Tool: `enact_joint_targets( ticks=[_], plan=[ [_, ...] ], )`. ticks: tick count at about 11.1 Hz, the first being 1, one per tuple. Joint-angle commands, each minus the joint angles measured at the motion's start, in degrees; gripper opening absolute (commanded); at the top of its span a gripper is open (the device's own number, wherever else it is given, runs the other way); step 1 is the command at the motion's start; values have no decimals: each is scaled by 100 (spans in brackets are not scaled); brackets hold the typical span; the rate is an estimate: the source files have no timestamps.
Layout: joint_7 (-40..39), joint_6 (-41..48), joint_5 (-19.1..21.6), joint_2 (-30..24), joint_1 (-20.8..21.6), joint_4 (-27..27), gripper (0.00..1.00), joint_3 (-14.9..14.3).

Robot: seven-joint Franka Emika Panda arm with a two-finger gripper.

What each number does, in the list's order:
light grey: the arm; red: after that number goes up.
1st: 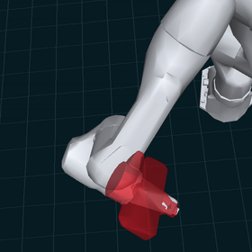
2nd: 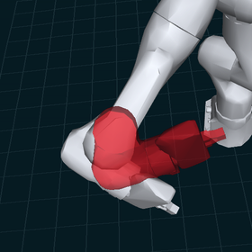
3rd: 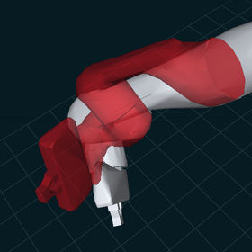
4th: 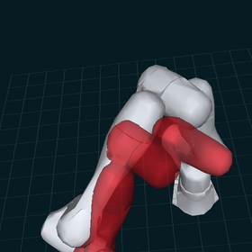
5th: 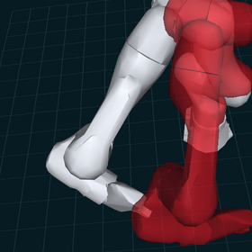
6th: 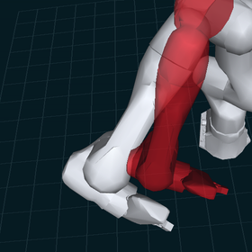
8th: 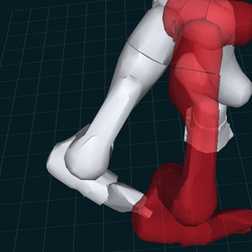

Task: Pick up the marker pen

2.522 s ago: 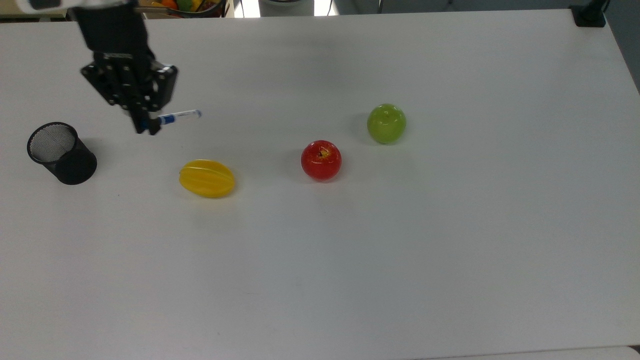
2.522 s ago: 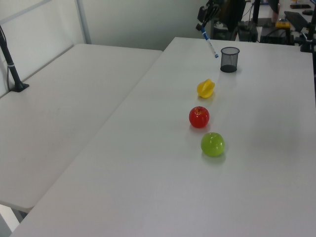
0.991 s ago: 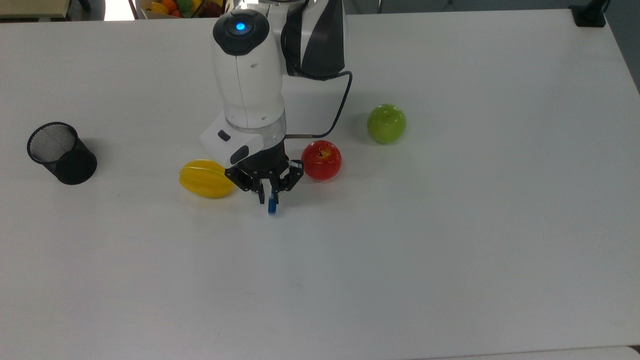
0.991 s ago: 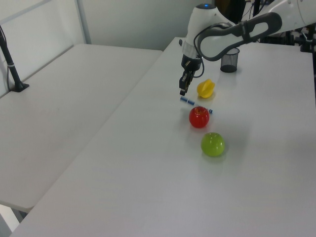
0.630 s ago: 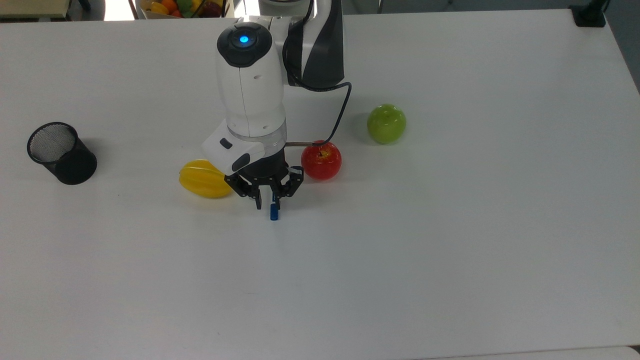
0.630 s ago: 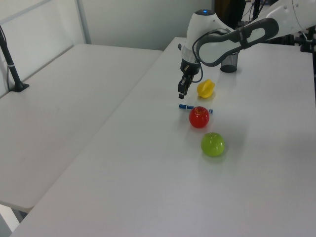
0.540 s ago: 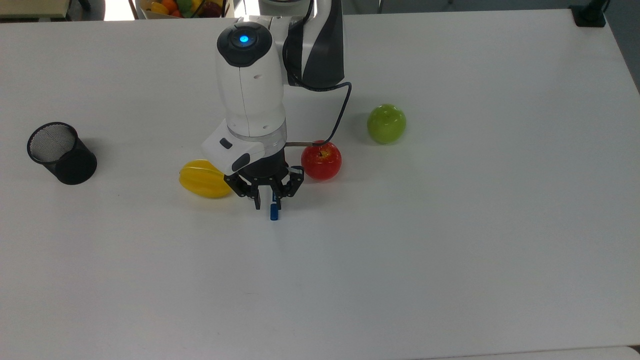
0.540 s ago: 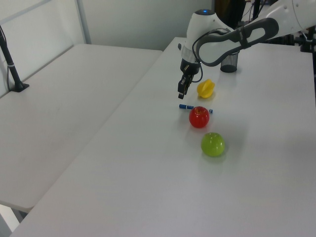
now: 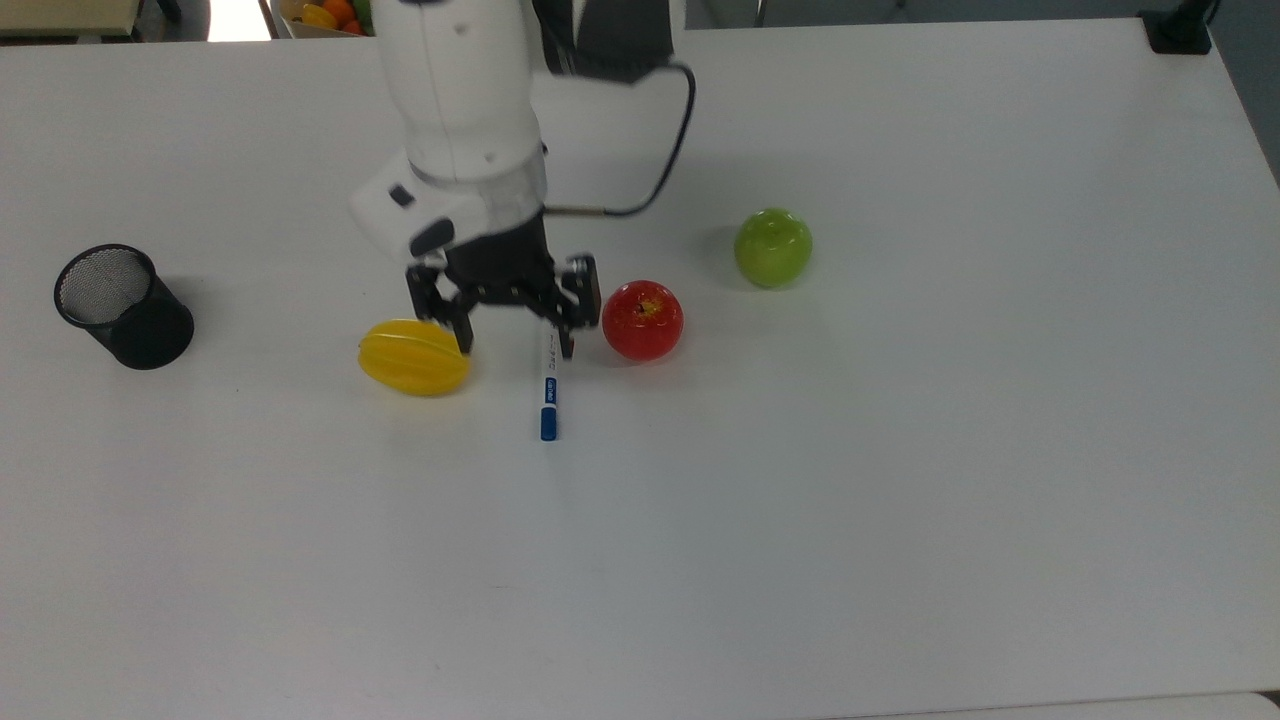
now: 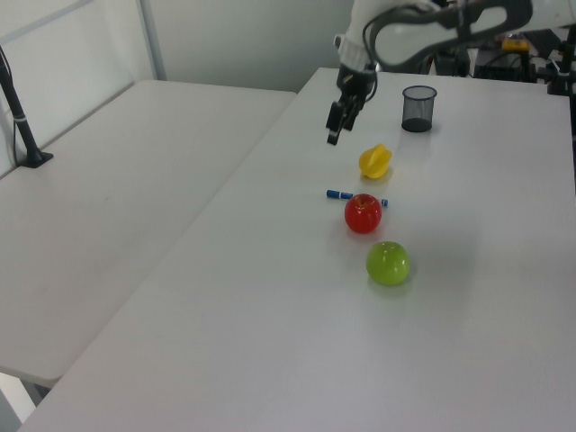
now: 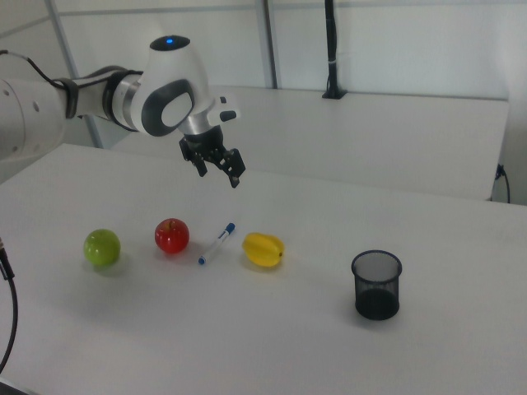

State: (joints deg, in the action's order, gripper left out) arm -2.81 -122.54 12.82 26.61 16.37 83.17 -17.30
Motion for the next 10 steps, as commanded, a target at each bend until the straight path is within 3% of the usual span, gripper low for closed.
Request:
enact_joint_targets(
  ticks=[1,4,7,8,10],
  plan=[
    [175,1115,-287,-1049,-125,375,100,-10],
    [44,1915,-385,-1885,-406,709,100,42],
    [-80,2049,-472,-2597,-696,1437,100,376],
    [-62,2084,-708,-2782,-714,1631,100,490],
    [-18,2102,-1157,-3020,-1151,1939,100,1112]
  ],
)
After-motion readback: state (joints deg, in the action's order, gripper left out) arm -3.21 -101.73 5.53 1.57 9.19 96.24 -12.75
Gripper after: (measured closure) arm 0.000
